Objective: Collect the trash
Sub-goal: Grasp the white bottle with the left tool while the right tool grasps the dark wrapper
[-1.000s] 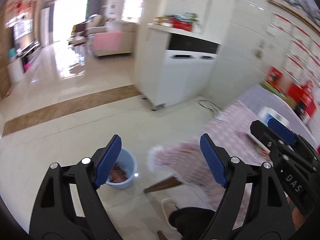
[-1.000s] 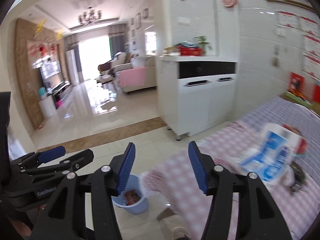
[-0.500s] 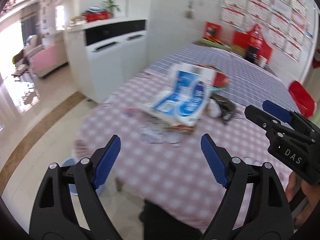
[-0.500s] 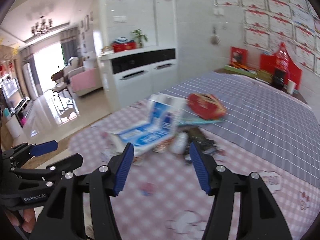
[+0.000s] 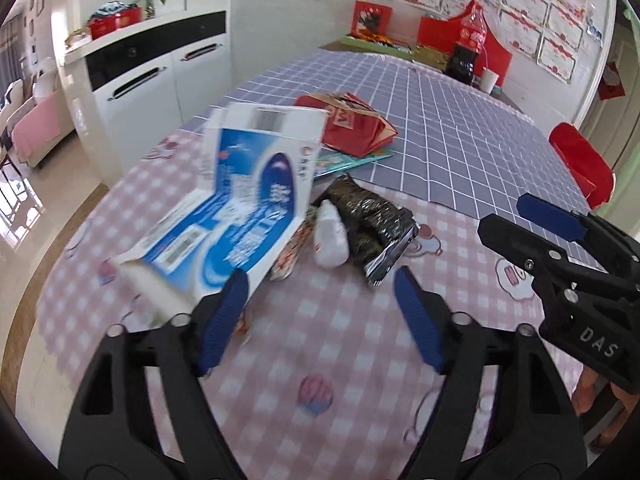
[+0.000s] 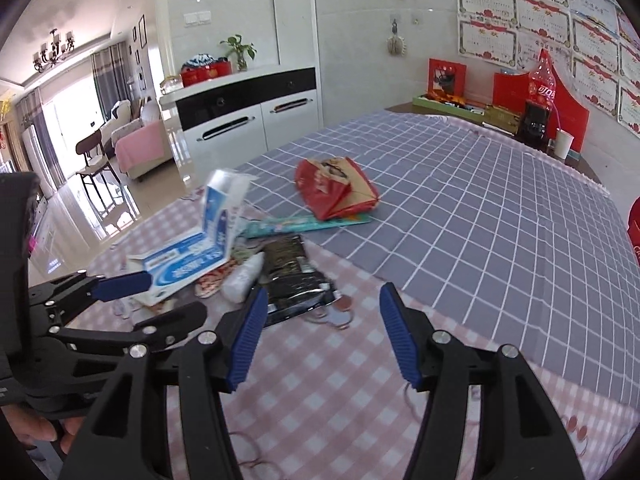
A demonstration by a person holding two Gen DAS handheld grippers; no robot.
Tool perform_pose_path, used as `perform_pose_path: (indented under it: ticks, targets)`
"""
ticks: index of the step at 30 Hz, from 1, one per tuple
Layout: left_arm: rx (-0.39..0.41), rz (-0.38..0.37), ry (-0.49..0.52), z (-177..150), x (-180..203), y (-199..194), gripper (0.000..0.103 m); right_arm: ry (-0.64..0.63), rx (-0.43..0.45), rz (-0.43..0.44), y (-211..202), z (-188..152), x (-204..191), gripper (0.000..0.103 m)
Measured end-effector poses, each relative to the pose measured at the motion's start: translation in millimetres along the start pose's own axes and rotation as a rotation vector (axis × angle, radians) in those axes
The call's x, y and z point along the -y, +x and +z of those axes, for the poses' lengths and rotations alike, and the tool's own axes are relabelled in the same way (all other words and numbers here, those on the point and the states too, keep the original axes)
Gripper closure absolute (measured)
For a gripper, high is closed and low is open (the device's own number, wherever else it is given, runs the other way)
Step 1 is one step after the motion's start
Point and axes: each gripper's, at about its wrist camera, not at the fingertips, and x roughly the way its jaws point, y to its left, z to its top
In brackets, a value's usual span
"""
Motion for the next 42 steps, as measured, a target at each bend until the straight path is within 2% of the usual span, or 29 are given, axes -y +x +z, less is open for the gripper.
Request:
perform_pose_path:
  ticks: [3,7,11,14,20,27,30,33,34,35,40,42]
  targets:
    - [-0.031,-0.015,-0.009,9.9,2.0,19.3,0.047,0.008,-0.020,0.010,12.4,5.8,8.5,0.045]
    - [-0.060,-0.017,-0.035,17.7,-1.7,40.4,0.053,0.027,-0.044,0.031,28.2,12.5,17.2,0.045]
    - [-0.087,-0.041,-0.032,22.7,-0.9,54.1,0.067,0.044,-0.071,0.053,44.5,15.9,21.0,0.045]
    - [-0.065,-0.053,-0.037,27.7,-0.3,54.7,0.077,0.046,-0.089,0.073,54.3,19.6,19.5,0.045]
    - [0.010,-0.065,-0.091,31.1,-14.4,33.0,0.078,0.051,-0.112,0.104,70.4,27.8,12.7,0.045]
    - [0.057,-0.083,-0.129,30.1,-27.5,14.1,0.079,0.001,-0.185,0.134,101.6,28.4,-7.4,0.046]
    - [0.055,-0.097,-0.138,28.4,-30.1,12.3,0.079,-0.042,-0.208,0.112,112.0,26.9,-16.7,0.058]
    - [0.056,-0.107,-0.140,25.5,-31.7,10.3,0.079,-0.061,-0.198,0.091,110.4,27.0,-19.3,0.064]
    - [0.060,-0.113,-0.140,24.9,-31.9,8.6,0.079,-0.072,-0.190,0.085,106.8,26.5,-21.1,0.068]
    - [0.063,-0.120,-0.140,24.3,-32.1,6.9,0.079,-0.081,-0.182,0.078,103.2,26.8,-22.6,0.078]
    - [0.093,-0.145,-0.138,20.6,-32.7,-9.2,0.079,-0.098,-0.138,0.057,77.6,31.6,-29.3,0.082]
    - [0.113,-0.155,-0.140,18.1,-35.6,-20.1,0.079,-0.101,-0.108,0.049,64.5,33.6,-32.4,0.091]
